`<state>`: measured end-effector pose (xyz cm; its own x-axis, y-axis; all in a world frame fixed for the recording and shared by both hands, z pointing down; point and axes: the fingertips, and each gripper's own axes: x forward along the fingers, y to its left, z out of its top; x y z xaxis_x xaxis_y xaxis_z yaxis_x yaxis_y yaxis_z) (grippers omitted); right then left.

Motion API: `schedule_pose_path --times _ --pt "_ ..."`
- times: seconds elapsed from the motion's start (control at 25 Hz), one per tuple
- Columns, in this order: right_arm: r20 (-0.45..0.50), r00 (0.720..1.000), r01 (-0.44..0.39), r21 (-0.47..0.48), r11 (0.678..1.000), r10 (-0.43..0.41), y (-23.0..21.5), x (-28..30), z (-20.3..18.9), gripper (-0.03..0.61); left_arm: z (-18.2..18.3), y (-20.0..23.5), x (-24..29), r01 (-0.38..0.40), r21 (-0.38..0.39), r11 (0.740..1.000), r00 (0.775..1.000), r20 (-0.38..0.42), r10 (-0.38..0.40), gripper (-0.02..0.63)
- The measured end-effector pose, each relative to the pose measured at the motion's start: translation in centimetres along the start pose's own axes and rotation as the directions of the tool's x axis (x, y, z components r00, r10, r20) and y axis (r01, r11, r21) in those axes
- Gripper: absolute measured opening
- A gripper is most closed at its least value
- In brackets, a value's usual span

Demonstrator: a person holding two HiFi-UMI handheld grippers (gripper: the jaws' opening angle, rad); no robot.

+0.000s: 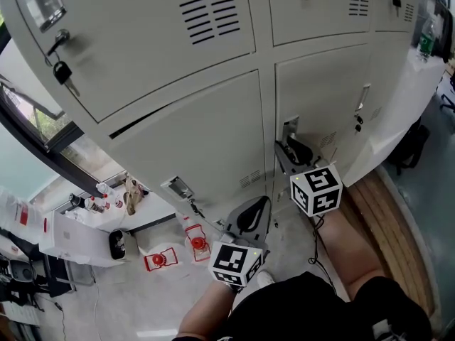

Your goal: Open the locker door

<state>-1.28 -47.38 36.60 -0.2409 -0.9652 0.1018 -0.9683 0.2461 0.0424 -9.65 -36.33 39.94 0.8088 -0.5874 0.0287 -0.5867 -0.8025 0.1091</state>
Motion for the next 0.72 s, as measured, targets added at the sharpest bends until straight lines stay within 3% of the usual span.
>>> schedule_pose_path --times 0.36,0.72 --pt "0.000 1.000 -0.022 0.008 1.000 0.022 0.3 -2.1 -0.2 0.160 -0.1 -1.0 0.2 0.028 -0.002 1.000 1.000 0.001 -0.028 0.017" --pt "0.043 0.988 -0.146 -0.007 0.989 0.146 0.1 -6.0 -0.4 0.161 -0.7 -3.4 2.2 0.053 -0.002 0.999 0.999 -0.009 -0.053 0.017"
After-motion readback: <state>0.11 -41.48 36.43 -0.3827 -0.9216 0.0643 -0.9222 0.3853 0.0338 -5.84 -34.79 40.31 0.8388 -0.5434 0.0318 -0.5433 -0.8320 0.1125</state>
